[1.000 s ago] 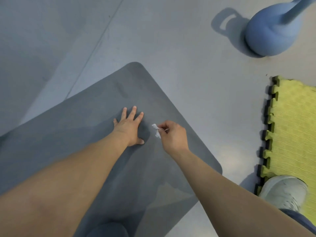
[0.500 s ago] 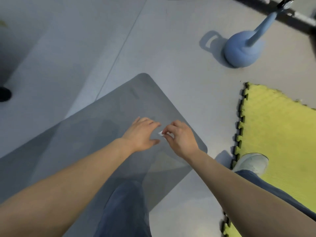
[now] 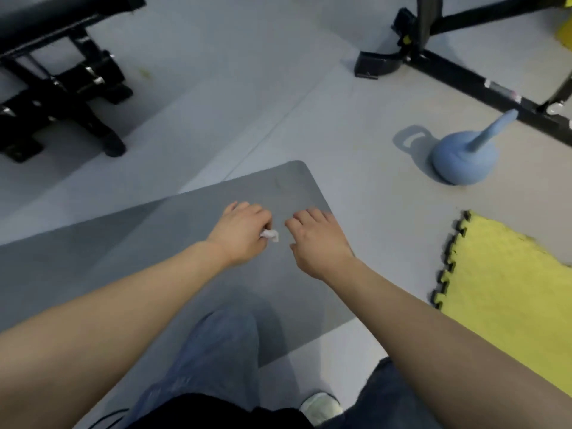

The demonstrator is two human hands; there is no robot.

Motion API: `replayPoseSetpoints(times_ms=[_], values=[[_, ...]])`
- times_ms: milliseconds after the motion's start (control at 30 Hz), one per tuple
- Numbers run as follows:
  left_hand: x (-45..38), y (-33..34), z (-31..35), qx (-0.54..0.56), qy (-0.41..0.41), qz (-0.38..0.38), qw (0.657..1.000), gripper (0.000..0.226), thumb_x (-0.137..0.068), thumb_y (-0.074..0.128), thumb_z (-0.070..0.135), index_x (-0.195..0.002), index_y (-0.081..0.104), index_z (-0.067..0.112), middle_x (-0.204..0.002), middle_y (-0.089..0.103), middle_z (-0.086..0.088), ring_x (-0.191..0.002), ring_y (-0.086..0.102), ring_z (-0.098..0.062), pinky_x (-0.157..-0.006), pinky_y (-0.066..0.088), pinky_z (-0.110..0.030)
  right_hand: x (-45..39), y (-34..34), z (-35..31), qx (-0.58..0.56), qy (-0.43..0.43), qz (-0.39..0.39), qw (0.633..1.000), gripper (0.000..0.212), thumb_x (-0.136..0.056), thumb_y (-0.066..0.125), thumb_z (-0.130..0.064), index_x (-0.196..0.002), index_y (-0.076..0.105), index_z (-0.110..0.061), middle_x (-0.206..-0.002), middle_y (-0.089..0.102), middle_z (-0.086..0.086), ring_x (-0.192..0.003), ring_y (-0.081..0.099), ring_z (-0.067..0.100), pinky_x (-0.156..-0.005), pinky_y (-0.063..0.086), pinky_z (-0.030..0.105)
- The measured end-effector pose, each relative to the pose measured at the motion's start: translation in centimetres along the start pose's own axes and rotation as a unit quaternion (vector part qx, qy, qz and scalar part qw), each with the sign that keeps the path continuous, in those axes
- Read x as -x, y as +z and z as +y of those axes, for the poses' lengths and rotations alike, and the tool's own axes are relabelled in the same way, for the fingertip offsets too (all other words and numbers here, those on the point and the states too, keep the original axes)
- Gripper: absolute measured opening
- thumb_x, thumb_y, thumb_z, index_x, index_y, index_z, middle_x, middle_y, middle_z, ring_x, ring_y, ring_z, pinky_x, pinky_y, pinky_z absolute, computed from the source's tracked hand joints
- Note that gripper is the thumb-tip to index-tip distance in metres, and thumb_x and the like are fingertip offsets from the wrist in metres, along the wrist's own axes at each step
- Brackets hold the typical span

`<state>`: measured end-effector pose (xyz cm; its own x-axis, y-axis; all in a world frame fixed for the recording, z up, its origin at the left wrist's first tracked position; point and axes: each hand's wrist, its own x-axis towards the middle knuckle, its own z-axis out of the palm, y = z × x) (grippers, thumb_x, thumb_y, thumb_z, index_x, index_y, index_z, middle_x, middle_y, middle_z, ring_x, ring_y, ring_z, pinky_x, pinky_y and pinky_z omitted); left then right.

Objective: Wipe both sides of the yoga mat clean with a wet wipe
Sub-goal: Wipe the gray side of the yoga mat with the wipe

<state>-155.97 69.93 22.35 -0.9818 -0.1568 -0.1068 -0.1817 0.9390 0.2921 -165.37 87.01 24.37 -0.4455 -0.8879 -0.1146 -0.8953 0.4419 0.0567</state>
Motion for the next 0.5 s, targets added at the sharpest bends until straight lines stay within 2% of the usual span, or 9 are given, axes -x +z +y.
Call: replayPoseSetpoints(times_ms=[133,267,400,500], values=[[4.3,1.3,0.9,0.007,-0.074,0.020,0.997,0.012,-0.087,0.060,0.028,-0.098,0.057,0.025,-0.101,0.053,0.004,-0.096,0.050,-0.022,-0.083,0.033,-0.033,-0.1,-0.7,-1.4,0.024,-0.074,-0.078,0.994,0.030,-0.093,0.051,-0.027,-0.122,0.050,-0.020,-0.116,0.057,0.005,-0.108,0.054,0.028,-0.088,0.038,0.039],[8.1,1.1,-0.4,0.020,-0.131,0.037,0.991,0.012,-0.086,0.058,0.025,-0.097,0.056,0.027,-0.099,0.049,0.006,-0.093,0.050,-0.021,-0.079,0.032,-0.031,-2.5,-1.0,-4.3,0.057,-0.147,-0.121,0.980,0.027,-0.094,0.050,-0.026,-0.120,0.053,-0.021,-0.115,0.061,0.004,-0.105,0.057,0.028,-0.082,0.037,0.038],[11.7,0.3,-4.1,-0.002,-0.188,0.037,0.981,0.024,-0.089,0.055,0.027,-0.112,0.061,0.028,-0.105,0.052,0.002,-0.097,0.053,-0.024,-0.078,0.031,-0.033,-5.9,-0.5,-10.1,0.069,-0.226,-0.114,0.965,0.024,-0.093,0.049,-0.025,-0.116,0.052,-0.020,-0.110,0.060,0.004,-0.102,0.055,0.027,-0.082,0.036,0.037],[14.1,1.1,-7.8,-0.039,-0.262,-0.010,0.964,0.028,-0.095,0.048,0.031,-0.120,0.061,0.030,-0.111,0.051,-0.001,-0.106,0.053,-0.025,-0.079,0.030,-0.035,-8.7,1.5,-15.1,0.067,-0.265,-0.085,0.958,0.026,-0.092,0.050,-0.026,-0.117,0.052,-0.021,-0.112,0.060,0.005,-0.106,0.053,0.027,-0.084,0.035,0.038]])
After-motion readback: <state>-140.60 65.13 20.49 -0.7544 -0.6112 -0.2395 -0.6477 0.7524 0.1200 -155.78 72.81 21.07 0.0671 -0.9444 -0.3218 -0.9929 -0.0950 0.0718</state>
